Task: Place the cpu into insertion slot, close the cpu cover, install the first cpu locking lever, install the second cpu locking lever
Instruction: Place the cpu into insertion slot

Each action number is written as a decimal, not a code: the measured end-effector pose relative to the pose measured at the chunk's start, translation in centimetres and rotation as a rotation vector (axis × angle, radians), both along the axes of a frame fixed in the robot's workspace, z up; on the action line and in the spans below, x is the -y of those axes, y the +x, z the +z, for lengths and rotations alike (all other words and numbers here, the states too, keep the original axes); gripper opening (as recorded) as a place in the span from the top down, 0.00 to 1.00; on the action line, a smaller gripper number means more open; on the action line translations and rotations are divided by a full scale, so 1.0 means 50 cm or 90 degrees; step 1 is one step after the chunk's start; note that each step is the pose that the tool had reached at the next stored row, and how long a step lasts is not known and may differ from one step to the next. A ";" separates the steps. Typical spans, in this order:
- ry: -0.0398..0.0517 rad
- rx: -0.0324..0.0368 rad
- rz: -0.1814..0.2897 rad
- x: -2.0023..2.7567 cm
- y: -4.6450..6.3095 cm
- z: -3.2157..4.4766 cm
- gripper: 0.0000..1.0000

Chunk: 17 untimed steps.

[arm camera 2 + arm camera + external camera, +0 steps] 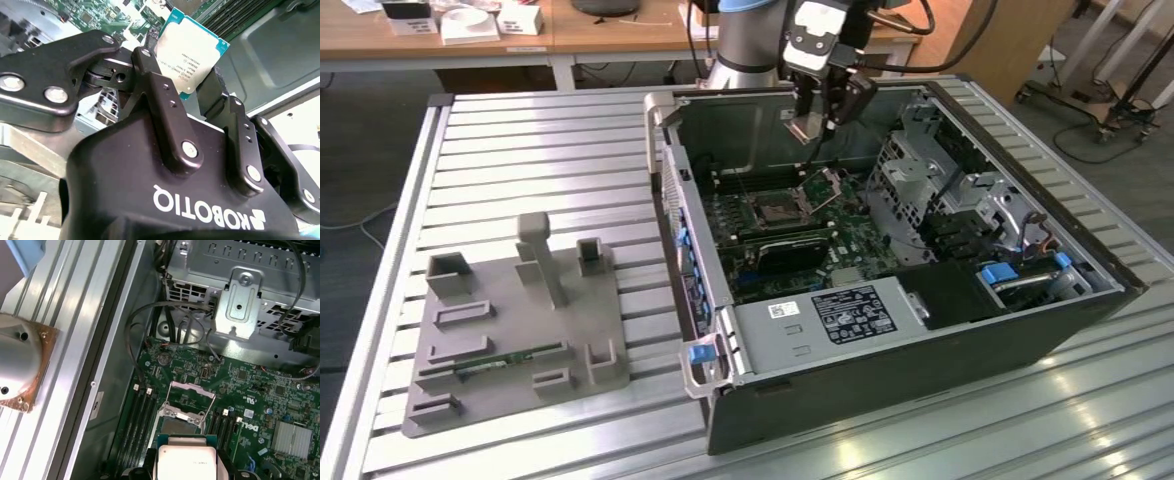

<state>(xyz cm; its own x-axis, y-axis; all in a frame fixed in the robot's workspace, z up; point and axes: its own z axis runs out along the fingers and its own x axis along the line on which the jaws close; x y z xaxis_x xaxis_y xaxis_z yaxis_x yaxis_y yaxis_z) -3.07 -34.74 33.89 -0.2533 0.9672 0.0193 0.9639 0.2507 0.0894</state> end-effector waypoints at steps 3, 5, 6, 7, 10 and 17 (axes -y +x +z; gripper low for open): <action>0.0000 0.0000 -0.034 0.0000 0.000 -0.002 0.45; 0.0000 -0.0001 -0.056 0.0000 0.000 -0.003 0.45; 0.0000 -0.0002 -0.064 0.0000 0.000 -0.003 0.45; 0.0000 -0.0004 -0.072 0.0000 0.000 -0.004 0.45; -0.0003 -0.0016 -0.099 -0.0001 0.000 -0.007 0.45; -0.0020 -0.0121 -0.145 -0.0004 0.000 -0.015 0.45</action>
<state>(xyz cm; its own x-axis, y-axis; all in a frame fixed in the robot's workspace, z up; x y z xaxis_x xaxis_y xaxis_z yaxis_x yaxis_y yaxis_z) -3.09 -34.72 33.16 -0.0277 0.9994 0.0189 0.9972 0.0263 0.0702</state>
